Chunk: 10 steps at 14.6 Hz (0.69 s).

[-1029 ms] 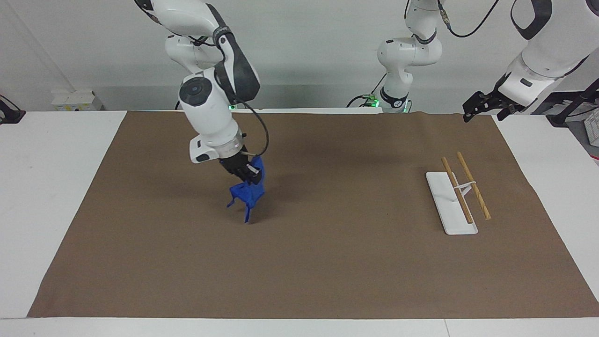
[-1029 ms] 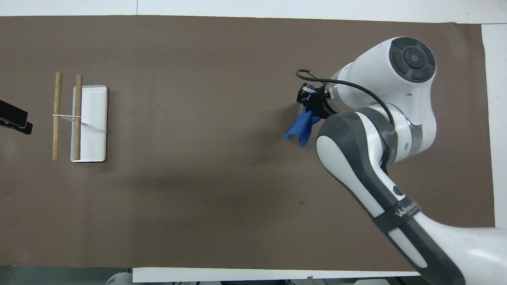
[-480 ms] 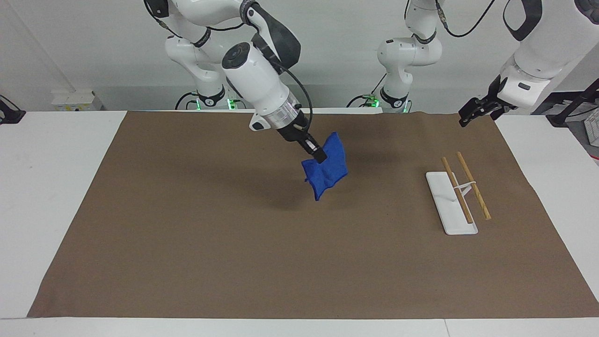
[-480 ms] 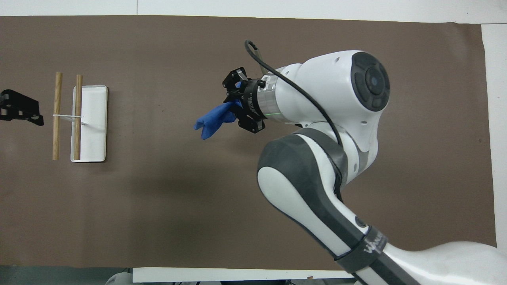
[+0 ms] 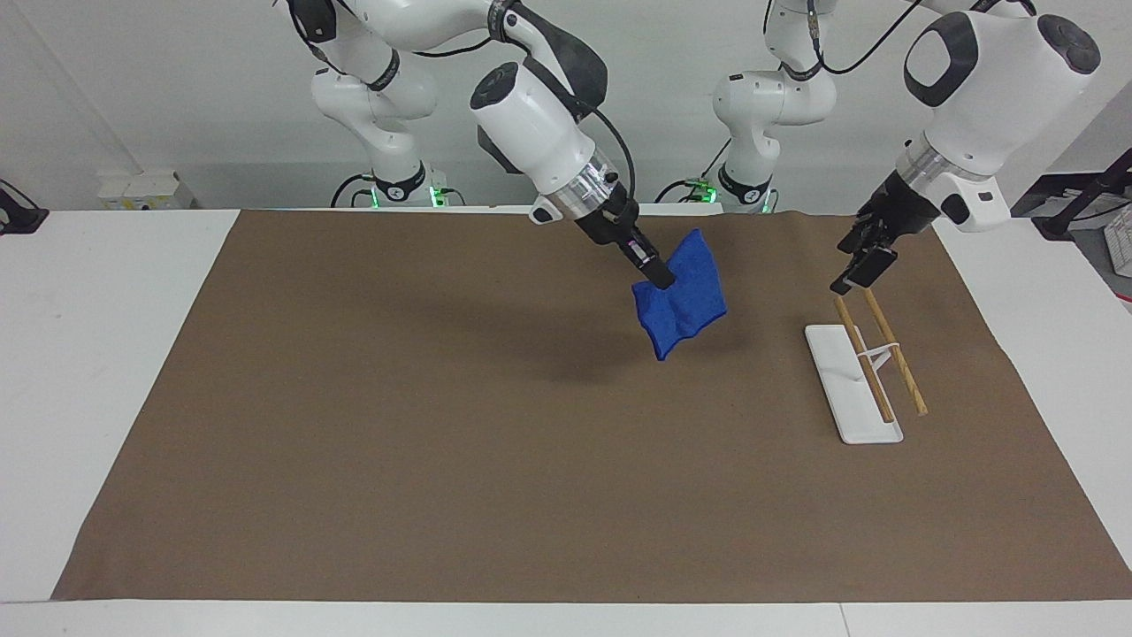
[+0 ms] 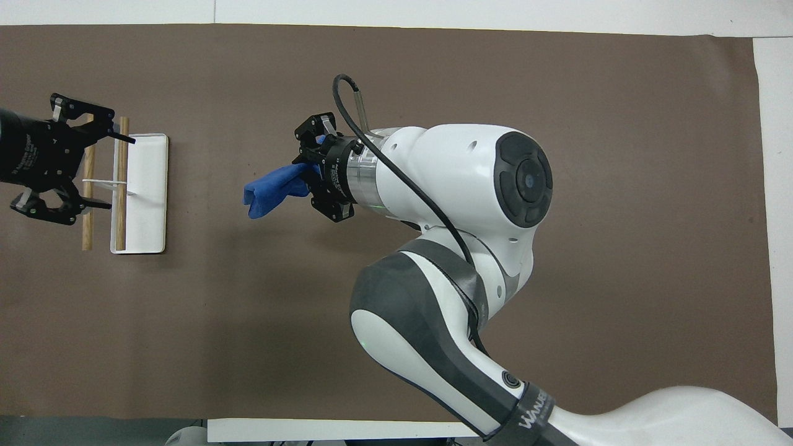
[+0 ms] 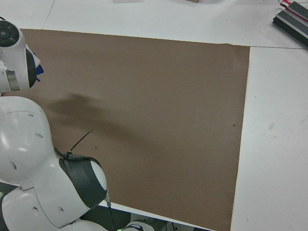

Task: Right arm passes towel to left arm to hang
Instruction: 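Carry the towel with the right gripper while the left gripper reaches toward it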

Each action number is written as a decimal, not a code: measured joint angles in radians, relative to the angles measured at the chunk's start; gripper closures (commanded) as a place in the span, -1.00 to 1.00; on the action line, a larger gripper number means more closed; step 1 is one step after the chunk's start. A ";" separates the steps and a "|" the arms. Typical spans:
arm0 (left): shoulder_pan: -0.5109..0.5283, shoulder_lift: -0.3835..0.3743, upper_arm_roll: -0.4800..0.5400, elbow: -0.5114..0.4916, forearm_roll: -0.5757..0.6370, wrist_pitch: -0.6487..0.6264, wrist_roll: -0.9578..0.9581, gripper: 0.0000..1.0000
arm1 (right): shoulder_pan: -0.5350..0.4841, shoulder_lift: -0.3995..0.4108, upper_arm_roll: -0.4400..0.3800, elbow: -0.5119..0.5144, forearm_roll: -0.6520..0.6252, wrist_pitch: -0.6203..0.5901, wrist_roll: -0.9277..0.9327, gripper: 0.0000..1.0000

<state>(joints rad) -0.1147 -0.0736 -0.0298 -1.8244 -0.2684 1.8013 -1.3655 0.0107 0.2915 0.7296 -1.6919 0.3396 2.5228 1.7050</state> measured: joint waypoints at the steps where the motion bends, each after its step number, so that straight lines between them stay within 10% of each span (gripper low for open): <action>1: -0.017 -0.001 0.000 -0.024 -0.011 0.039 -0.117 -1.00 | 0.000 0.003 0.003 0.003 0.000 0.000 0.000 1.00; 10: -0.188 -0.080 -0.007 -0.205 -0.026 0.213 -0.400 -1.00 | 0.001 0.012 0.009 0.009 0.000 0.000 0.000 1.00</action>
<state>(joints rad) -0.3024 -0.1533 -0.0369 -2.0291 -0.2949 2.0146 -1.7657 0.0122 0.3031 0.7389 -1.6826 0.3398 2.5228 1.7050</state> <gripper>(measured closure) 0.000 0.863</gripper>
